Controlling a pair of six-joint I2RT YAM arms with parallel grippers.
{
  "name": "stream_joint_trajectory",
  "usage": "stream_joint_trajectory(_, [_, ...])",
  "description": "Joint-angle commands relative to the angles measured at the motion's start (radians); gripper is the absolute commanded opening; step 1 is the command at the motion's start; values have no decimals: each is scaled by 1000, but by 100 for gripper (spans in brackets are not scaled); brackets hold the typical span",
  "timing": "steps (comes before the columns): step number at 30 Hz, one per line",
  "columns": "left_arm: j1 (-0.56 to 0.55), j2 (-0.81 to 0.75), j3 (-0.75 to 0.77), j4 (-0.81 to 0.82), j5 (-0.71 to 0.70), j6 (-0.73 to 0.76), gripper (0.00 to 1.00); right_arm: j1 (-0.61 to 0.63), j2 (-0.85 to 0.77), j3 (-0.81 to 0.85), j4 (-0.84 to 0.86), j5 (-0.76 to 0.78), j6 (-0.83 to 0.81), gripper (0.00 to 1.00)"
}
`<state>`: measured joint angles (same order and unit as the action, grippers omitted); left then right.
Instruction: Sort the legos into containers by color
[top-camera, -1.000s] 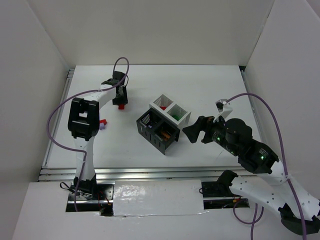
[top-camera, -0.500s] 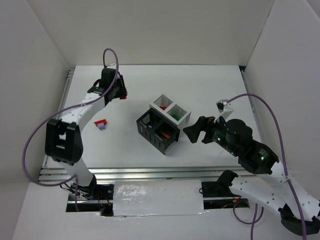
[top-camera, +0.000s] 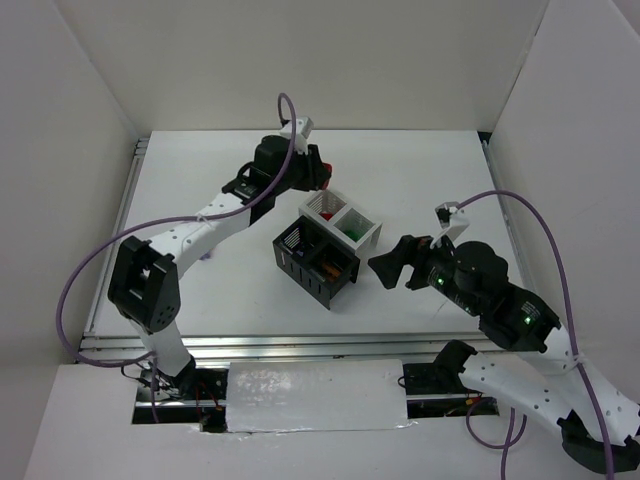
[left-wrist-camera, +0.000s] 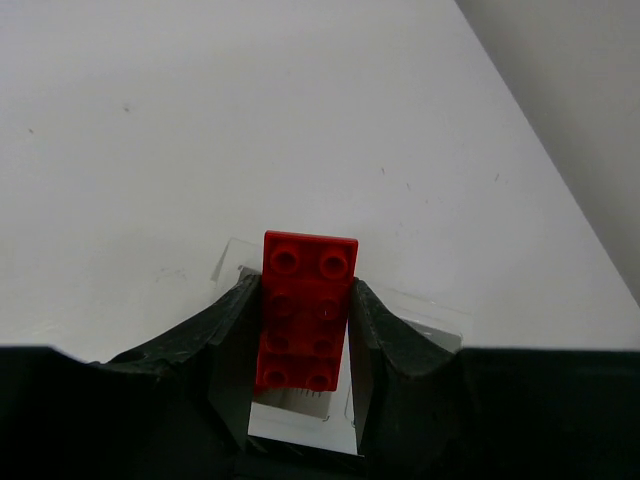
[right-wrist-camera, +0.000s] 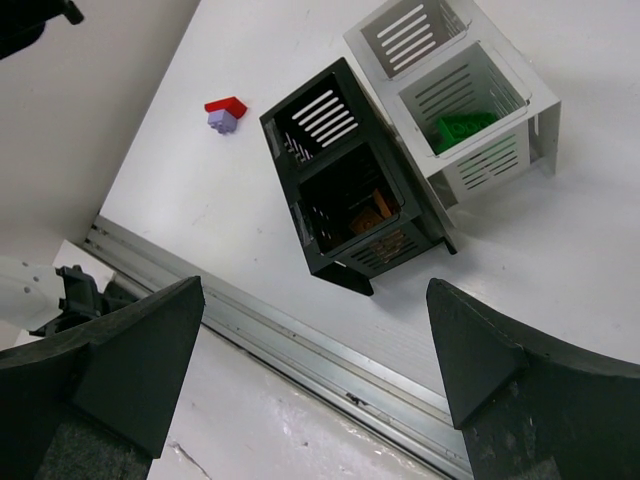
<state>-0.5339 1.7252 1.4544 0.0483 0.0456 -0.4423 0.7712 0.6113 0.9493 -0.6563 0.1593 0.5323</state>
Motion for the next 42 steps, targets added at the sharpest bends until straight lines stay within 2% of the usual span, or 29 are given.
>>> stream_joint_trajectory(1, [-11, 13, 15, 33, -30, 10, 4, -6, -19, 11, -12, 3, 1, 100])
stream_joint_trajectory(5, [-12, 5, -38, 73, -6, 5, 22, -9, -27, 11, -20, 6, -2, 100])
stream_joint_trajectory(9, [-12, 14, -45, 64, -3, 7, 35, -6, -27, 5, -9, 3, -2, 100])
stream_joint_trajectory(10, [-12, 14, -48, 65, 0, 5, 46, -9, -25, 3, -6, 2, -2, 100])
stream_joint_trajectory(14, [-14, 4, -66, 71, 7, 7, 69, -6, -19, 3, -5, -3, -2, 100])
stream_joint_trajectory(17, [-14, -12, -84, 76, 17, 11, 82, -6, -21, 3, -5, 0, 0, 100])
stream_joint_trajectory(22, [-12, -73, -132, 58, -45, -12, 85, -6, -18, 6, -9, 5, -2, 100])
stream_joint_trajectory(23, [-12, -97, -146, 23, -194, -31, 87, -7, -19, 6, -9, 3, -2, 100])
stream_joint_trajectory(25, [8, -153, -164, -60, -361, -131, 95, -7, -22, 5, -11, 2, -2, 100])
stream_joint_trajectory(26, [23, -167, -160, -133, -523, -181, 98, -7, -21, 5, -9, 0, -5, 100])
stream_joint_trajectory(27, [46, -176, -151, -306, -579, -299, 100, -6, -21, 5, -11, 0, -6, 100])
stream_joint_trajectory(28, [105, -190, -143, -380, -608, -341, 99, -7, -22, 3, -8, 0, -8, 100])
stream_joint_trajectory(30, [176, -207, -161, -523, -616, -410, 100, -7, -19, 3, -8, -10, -11, 100])
stream_joint_trajectory(31, [240, -228, -204, -548, -613, -429, 99, -6, -19, 2, -6, -14, -12, 100])
stream_joint_trajectory(34, [339, -268, -325, -567, -593, -461, 100, -6, -16, -3, 7, -27, -14, 100])
stream_joint_trajectory(42, [382, -315, -525, -524, -572, -458, 98, -7, 4, -24, 38, -58, -22, 100])
